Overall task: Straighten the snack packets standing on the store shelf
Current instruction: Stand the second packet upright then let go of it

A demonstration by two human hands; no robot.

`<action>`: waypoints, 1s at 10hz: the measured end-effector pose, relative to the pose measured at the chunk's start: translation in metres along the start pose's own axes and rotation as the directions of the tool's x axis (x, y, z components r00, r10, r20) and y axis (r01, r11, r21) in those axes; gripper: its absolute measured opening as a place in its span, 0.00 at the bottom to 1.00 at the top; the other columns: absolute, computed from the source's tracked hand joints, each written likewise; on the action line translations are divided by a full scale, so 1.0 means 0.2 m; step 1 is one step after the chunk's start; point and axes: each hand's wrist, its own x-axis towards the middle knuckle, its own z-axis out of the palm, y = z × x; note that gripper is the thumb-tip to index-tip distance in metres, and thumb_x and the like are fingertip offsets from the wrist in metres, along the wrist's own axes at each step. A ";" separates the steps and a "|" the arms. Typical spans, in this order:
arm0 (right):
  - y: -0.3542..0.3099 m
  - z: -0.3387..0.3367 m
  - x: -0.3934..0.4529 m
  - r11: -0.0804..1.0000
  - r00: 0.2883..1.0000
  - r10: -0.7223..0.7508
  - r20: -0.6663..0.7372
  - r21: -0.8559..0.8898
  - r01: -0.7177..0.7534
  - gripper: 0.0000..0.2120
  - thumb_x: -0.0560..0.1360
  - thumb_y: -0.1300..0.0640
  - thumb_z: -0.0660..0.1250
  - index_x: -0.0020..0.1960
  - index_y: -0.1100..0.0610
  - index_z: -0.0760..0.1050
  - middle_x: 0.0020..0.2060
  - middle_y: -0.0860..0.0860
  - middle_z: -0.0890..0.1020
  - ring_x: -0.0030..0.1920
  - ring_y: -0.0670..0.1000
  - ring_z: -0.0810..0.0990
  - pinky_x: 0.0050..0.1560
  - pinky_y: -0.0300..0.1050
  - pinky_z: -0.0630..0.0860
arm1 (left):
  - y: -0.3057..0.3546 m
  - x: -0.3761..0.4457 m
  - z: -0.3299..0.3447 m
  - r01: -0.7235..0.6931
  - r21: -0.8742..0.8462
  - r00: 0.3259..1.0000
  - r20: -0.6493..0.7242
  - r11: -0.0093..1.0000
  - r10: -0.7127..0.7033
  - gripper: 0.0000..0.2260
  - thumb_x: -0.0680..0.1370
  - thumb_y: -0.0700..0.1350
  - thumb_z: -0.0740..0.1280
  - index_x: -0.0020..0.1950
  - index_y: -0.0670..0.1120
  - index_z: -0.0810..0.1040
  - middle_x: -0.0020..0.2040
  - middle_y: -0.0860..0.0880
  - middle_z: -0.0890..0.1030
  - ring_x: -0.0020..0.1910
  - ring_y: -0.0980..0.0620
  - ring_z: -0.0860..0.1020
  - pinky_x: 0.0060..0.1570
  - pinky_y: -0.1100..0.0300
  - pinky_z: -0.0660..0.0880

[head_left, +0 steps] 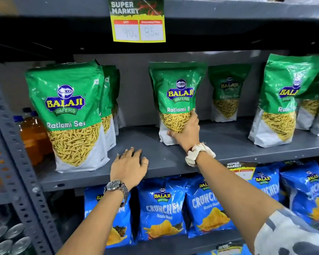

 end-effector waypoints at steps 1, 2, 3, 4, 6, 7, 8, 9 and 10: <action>0.00 -0.08 -0.09 0.999 1.000 -0.029 0.003 0.022 0.029 0.55 0.59 0.53 0.81 0.74 0.60 0.50 0.69 0.61 0.64 0.68 0.65 0.66 0.67 0.59 0.66 | 0.00 0.00 -0.01 0.002 0.006 1.000 0.014 1.000 -0.002 0.23 0.79 0.54 0.50 0.73 0.51 0.64 0.76 0.46 0.63 0.75 0.48 0.60 0.75 0.49 0.56; -0.01 -0.15 -0.18 0.998 0.999 -0.046 -0.007 0.036 0.047 0.55 0.58 0.52 0.81 0.74 0.59 0.50 0.69 0.60 0.65 0.67 0.65 0.66 0.67 0.60 0.67 | 0.00 0.00 -0.01 -0.004 0.014 0.999 0.031 1.000 0.003 0.23 0.79 0.54 0.50 0.73 0.50 0.63 0.76 0.46 0.63 0.75 0.47 0.60 0.75 0.48 0.56; -0.03 -0.21 -0.24 0.998 0.999 -0.051 -0.014 0.039 0.052 0.55 0.58 0.52 0.81 0.74 0.58 0.51 0.70 0.59 0.65 0.68 0.64 0.67 0.65 0.60 0.69 | 0.01 0.00 -0.02 -0.002 0.013 0.999 0.048 1.000 0.001 0.23 0.79 0.54 0.49 0.73 0.50 0.63 0.76 0.46 0.62 0.76 0.47 0.59 0.75 0.48 0.55; -0.04 -0.25 -0.31 0.998 0.998 -0.050 -0.025 0.037 0.050 0.54 0.60 0.51 0.80 0.74 0.57 0.51 0.70 0.57 0.65 0.68 0.63 0.66 0.62 0.61 0.70 | 0.02 0.00 -0.03 0.002 0.009 0.998 0.056 1.000 -0.003 0.23 0.79 0.54 0.50 0.74 0.50 0.63 0.76 0.46 0.62 0.76 0.47 0.59 0.75 0.49 0.54; -0.06 -0.32 -0.41 0.999 0.999 -0.033 -0.041 0.024 0.034 0.52 0.61 0.51 0.79 0.74 0.54 0.51 0.71 0.54 0.64 0.69 0.61 0.65 0.59 0.63 0.73 | 0.02 -0.01 -0.04 0.007 -0.001 0.997 0.073 1.000 -0.006 0.23 0.80 0.54 0.50 0.74 0.50 0.62 0.77 0.46 0.61 0.76 0.47 0.58 0.75 0.50 0.53; -0.08 -0.35 -0.44 1.000 0.999 -0.011 -0.036 0.016 0.011 0.52 0.61 0.51 0.79 0.74 0.53 0.50 0.71 0.53 0.64 0.70 0.60 0.64 0.58 0.65 0.73 | 0.02 -0.02 -0.05 0.003 -0.004 0.997 0.074 1.000 -0.003 0.23 0.80 0.54 0.49 0.74 0.51 0.61 0.77 0.46 0.61 0.76 0.47 0.58 0.75 0.50 0.53; -0.09 -0.37 -0.47 1.000 0.999 -0.010 -0.045 0.013 0.011 0.52 0.61 0.51 0.79 0.74 0.53 0.50 0.70 0.52 0.64 0.69 0.59 0.64 0.57 0.63 0.74 | 0.02 -0.02 -0.05 0.008 -0.010 0.997 0.081 1.000 -0.007 0.23 0.80 0.54 0.49 0.74 0.51 0.61 0.77 0.46 0.61 0.76 0.48 0.58 0.75 0.50 0.52; -0.09 -0.38 -0.49 1.000 0.998 -0.014 -0.056 0.006 0.015 0.51 0.61 0.51 0.79 0.74 0.53 0.50 0.70 0.52 0.65 0.69 0.59 0.65 0.57 0.60 0.74 | 0.02 -0.02 -0.05 0.011 -0.010 0.996 0.083 1.000 -0.010 0.23 0.80 0.54 0.49 0.74 0.51 0.61 0.77 0.46 0.61 0.76 0.48 0.57 0.75 0.50 0.52; -0.09 -0.38 -0.51 1.000 0.997 -0.019 -0.068 -0.003 0.019 0.52 0.61 0.51 0.79 0.74 0.53 0.50 0.70 0.52 0.65 0.69 0.59 0.65 0.56 0.59 0.74 | 0.02 -0.01 -0.04 0.011 -0.011 0.997 0.081 1.000 -0.010 0.23 0.79 0.54 0.49 0.74 0.51 0.61 0.77 0.46 0.61 0.76 0.48 0.57 0.75 0.50 0.52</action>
